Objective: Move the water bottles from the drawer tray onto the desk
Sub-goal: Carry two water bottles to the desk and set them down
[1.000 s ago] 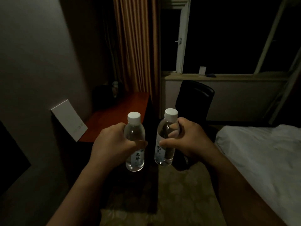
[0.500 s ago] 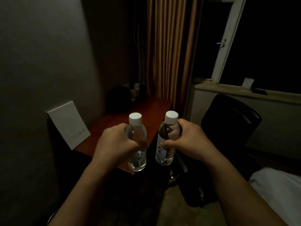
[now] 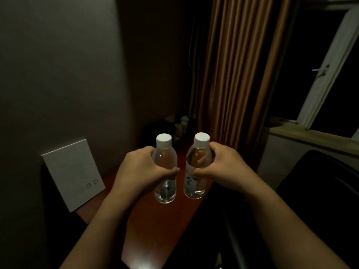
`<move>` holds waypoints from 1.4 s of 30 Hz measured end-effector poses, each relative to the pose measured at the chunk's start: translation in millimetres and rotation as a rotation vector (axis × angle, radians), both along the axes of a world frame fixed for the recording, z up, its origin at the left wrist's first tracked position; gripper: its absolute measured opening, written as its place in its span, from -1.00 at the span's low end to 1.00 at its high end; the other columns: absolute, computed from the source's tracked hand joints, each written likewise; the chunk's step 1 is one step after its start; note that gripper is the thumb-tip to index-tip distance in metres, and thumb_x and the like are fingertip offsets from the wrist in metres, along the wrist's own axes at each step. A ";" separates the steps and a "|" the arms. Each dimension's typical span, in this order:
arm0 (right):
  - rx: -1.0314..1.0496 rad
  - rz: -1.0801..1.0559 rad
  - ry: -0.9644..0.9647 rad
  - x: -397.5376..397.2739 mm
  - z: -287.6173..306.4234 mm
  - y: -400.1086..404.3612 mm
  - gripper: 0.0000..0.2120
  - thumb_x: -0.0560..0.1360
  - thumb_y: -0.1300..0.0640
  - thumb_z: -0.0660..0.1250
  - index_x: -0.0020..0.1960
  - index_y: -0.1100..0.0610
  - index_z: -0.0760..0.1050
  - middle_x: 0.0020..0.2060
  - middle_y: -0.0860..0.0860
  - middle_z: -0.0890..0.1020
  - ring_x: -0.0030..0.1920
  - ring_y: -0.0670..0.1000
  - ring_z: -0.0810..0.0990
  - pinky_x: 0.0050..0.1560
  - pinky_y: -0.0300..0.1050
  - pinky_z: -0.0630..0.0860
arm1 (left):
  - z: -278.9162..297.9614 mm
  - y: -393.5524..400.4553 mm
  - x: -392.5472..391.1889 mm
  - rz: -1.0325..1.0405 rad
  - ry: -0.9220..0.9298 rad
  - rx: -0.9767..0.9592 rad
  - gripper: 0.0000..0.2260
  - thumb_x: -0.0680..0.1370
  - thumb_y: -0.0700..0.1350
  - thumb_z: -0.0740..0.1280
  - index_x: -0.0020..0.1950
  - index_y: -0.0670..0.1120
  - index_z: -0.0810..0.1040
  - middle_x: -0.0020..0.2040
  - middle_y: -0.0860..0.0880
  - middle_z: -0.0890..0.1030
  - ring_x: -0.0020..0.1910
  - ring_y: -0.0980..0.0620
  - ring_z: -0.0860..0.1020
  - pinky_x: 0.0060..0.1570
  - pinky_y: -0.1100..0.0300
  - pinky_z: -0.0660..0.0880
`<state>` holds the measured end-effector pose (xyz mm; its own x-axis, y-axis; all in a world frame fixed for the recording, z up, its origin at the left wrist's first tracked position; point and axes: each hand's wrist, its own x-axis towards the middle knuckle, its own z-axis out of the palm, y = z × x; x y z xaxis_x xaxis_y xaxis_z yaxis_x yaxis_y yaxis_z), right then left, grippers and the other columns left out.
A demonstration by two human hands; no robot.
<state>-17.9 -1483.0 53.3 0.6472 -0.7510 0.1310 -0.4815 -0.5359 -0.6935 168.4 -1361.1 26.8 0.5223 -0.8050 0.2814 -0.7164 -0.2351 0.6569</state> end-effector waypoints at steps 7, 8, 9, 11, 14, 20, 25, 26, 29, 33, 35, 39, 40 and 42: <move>-0.029 0.130 0.040 77.6 3.9 -84.7 -0.44 0.19 -0.05 0.63 0.12 -0.08 0.50 -0.03 -0.14 0.63 -0.01 -0.18 0.59 -0.13 -0.25 0.54 | 4.7 -57.4 54.7 0.183 -0.042 0.050 -0.53 0.20 0.34 0.53 -0.11 0.08 0.52 -0.19 0.13 0.59 -0.17 0.17 0.57 -0.15 0.10 0.57; -0.031 0.154 0.047 90.3 3.0 -95.5 -0.43 0.19 -0.06 0.63 0.13 -0.07 0.50 -0.02 -0.14 0.62 -0.01 -0.18 0.58 -0.15 -0.27 0.51 | 4.6 -63.8 63.0 0.212 -0.042 0.063 -0.53 0.20 0.34 0.53 -0.11 0.08 0.53 -0.19 0.13 0.60 -0.16 0.15 0.57 -0.12 0.05 0.59; -0.028 0.179 0.048 103.0 2.0 -105.8 -0.42 0.19 -0.06 0.63 0.15 -0.06 0.50 -0.01 -0.14 0.61 -0.01 -0.18 0.57 -0.17 -0.29 0.48 | 4.3 -69.8 71.5 0.244 -0.046 0.073 -0.53 0.20 0.34 0.54 -0.11 0.07 0.54 -0.19 0.13 0.60 -0.16 0.14 0.58 -0.10 0.03 0.60; -0.020 0.229 0.046 129.1 -0.3 -125.5 -0.39 0.19 -0.05 0.64 0.17 -0.06 0.50 0.00 -0.14 0.61 -0.01 -0.17 0.57 -0.20 -0.32 0.46 | 3.0 -82.2 89.3 0.310 -0.045 0.079 -0.54 0.21 0.32 0.55 -0.12 0.06 0.54 -0.19 0.12 0.60 -0.15 0.12 0.58 -0.09 0.01 0.59; -0.016 0.309 0.050 170.4 -3.6 -154.7 -0.40 0.17 -0.05 0.63 0.14 -0.07 0.49 -0.01 -0.14 0.61 -0.03 -0.19 0.57 -0.21 -0.33 0.45 | -0.5 -100.8 116.3 0.399 -0.018 0.081 -0.53 0.20 0.31 0.56 -0.11 0.06 0.55 -0.17 0.11 0.61 -0.13 0.11 0.58 -0.07 0.01 0.59; -0.010 0.466 0.056 257.9 -6.9 -212.8 -0.49 0.16 -0.07 0.62 0.05 -0.08 0.52 -0.09 -0.14 0.63 -0.09 -0.16 0.60 -0.18 -0.21 0.52 | -7.1 -141.5 173.9 0.597 0.032 0.078 -0.53 0.21 0.29 0.56 -0.07 0.05 0.57 -0.14 0.09 0.62 -0.09 0.06 0.59 -0.06 -0.01 0.60; 0.018 0.591 0.082 330.0 -15.6 -256.5 -0.46 0.18 -0.06 0.62 0.09 -0.08 0.50 -0.06 -0.16 0.62 -0.08 -0.19 0.58 -0.17 -0.25 0.53 | -17.3 -176.2 221.3 0.739 0.073 0.082 -0.51 0.19 0.31 0.55 -0.04 0.08 0.55 -0.10 0.10 0.61 -0.07 0.08 0.58 -0.06 -0.02 0.61; 0.024 0.607 0.087 343.6 -17.9 -264.1 -0.46 0.18 -0.05 0.62 0.10 -0.08 0.50 -0.05 -0.16 0.62 -0.08 -0.19 0.58 -0.18 -0.26 0.52 | -20.0 -182.5 230.3 0.765 0.083 0.077 -0.51 0.18 0.31 0.55 -0.04 0.09 0.55 -0.10 0.10 0.61 -0.07 0.08 0.59 -0.06 -0.01 0.61; 0.031 0.645 0.104 383.8 -28.1 -283.4 -0.43 0.17 -0.05 0.63 0.12 -0.06 0.51 -0.03 -0.13 0.64 -0.06 -0.15 0.60 -0.12 -0.21 0.56 | -29.9 -200.0 256.6 0.831 0.093 0.069 -0.51 0.18 0.31 0.54 -0.05 0.09 0.55 -0.11 0.11 0.62 -0.08 0.10 0.59 -0.07 0.00 0.62; 0.026 0.697 0.133 432.9 -52.4 -300.6 -0.40 0.20 -0.06 0.63 0.17 -0.03 0.50 0.01 -0.10 0.63 -0.03 -0.10 0.60 -0.20 -0.29 0.47 | -56.3 -217.7 293.3 0.899 0.124 0.066 -0.47 0.14 0.35 0.49 -0.02 0.11 0.58 -0.08 0.12 0.64 -0.07 0.12 0.60 -0.06 0.02 0.62; 0.030 0.712 0.156 455.8 -70.0 -306.9 -0.41 0.21 -0.07 0.62 0.17 -0.02 0.49 0.02 -0.09 0.63 -0.01 -0.08 0.59 -0.18 -0.27 0.45 | -74.5 -224.6 310.9 0.927 0.128 0.074 -0.42 0.10 0.39 0.44 0.00 0.10 0.59 -0.07 0.12 0.64 -0.07 0.11 0.61 -0.07 0.02 0.62; 0.058 0.742 0.205 494.2 -110.0 -314.2 -0.41 0.20 -0.08 0.61 0.17 -0.01 0.50 0.02 -0.09 0.63 0.02 -0.07 0.59 -0.09 -0.22 0.47 | -115.6 -237.0 339.9 0.997 0.123 0.122 -0.50 0.20 0.26 0.56 0.03 0.04 0.60 -0.04 0.05 0.63 -0.03 0.02 0.60 -0.05 0.01 0.59; 0.066 0.757 0.217 502.7 -119.9 -314.5 -0.41 0.21 -0.07 0.61 0.16 0.00 0.50 0.01 -0.10 0.62 0.02 -0.08 0.58 -0.10 -0.24 0.44 | -126.6 -239.3 346.6 1.014 0.131 0.123 -0.51 0.21 0.23 0.57 0.02 0.04 0.60 -0.04 0.04 0.63 -0.03 0.00 0.60 -0.05 0.01 0.59; 0.078 0.786 0.237 519.5 -140.5 -313.9 -0.43 0.21 -0.06 0.60 0.15 0.00 0.50 -0.01 -0.09 0.63 0.00 -0.09 0.58 -0.12 -0.27 0.41 | -148.0 -242.2 359.4 1.046 0.162 0.131 -0.51 0.21 0.22 0.57 0.03 0.03 0.60 -0.03 0.03 0.63 -0.02 -0.01 0.61 -0.05 0.01 0.59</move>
